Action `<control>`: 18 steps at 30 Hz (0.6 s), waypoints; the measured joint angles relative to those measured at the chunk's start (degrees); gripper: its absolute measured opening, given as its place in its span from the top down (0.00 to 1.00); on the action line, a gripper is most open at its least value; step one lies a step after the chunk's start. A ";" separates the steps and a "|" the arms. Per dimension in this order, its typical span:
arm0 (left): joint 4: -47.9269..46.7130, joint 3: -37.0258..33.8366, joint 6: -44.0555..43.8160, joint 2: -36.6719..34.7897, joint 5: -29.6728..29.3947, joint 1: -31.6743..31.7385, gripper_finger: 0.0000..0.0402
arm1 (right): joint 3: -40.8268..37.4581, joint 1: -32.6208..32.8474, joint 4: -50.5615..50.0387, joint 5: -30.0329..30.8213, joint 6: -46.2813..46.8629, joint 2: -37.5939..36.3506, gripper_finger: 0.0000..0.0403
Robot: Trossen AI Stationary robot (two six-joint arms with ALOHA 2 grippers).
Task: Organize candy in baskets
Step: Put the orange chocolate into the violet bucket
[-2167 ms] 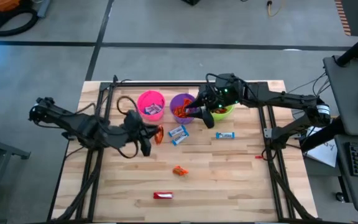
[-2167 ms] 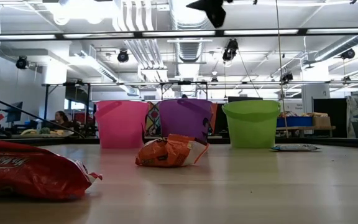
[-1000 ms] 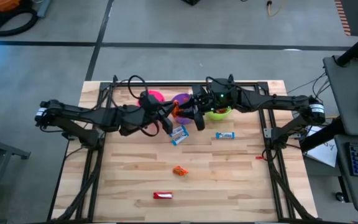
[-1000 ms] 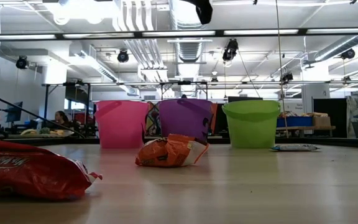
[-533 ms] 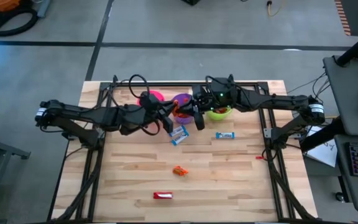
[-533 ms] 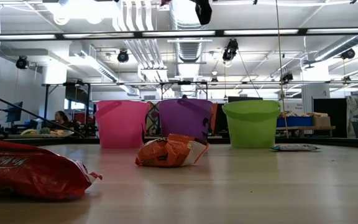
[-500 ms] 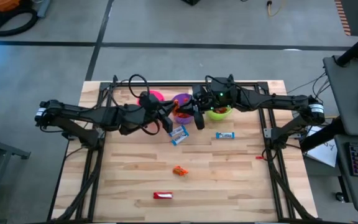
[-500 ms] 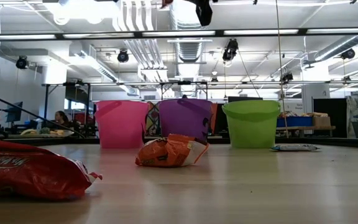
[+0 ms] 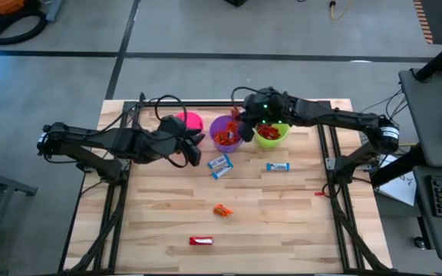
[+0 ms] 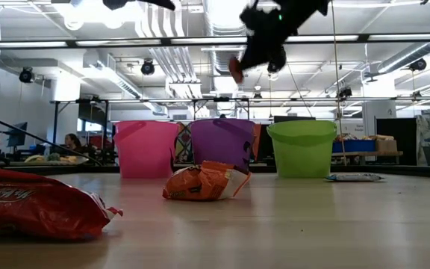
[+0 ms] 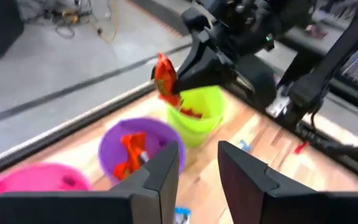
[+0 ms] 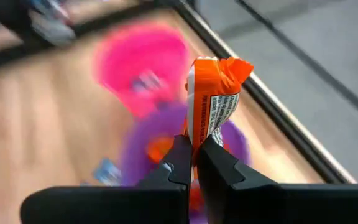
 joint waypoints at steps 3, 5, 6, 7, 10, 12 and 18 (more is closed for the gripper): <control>-3.34 0.00 -2.65 -0.01 0.46 0.00 0.76 | -0.46 -1.04 -3.67 1.51 0.53 1.67 0.97; -4.78 0.00 -4.20 0.06 0.44 0.00 0.76 | -0.64 -1.05 -3.75 1.44 0.56 3.19 0.97; -5.20 0.00 -4.67 0.13 0.45 0.00 0.76 | -0.67 -0.98 -3.75 1.14 0.56 4.03 0.97; -5.28 0.00 -4.86 0.24 0.47 0.00 0.76 | -0.69 -0.91 -3.43 0.59 0.56 4.97 0.97; -5.32 0.00 -5.36 0.49 0.48 0.00 0.76 | -0.28 -0.51 -3.39 -0.45 0.75 7.48 0.97; -5.41 0.00 -5.88 0.49 0.61 0.00 0.76 | 0.21 -0.35 -3.35 -0.47 1.11 8.25 0.95; -6.15 0.00 -6.01 0.49 7.92 0.00 0.76 | 1.30 -0.35 -3.48 -0.50 1.06 8.93 0.78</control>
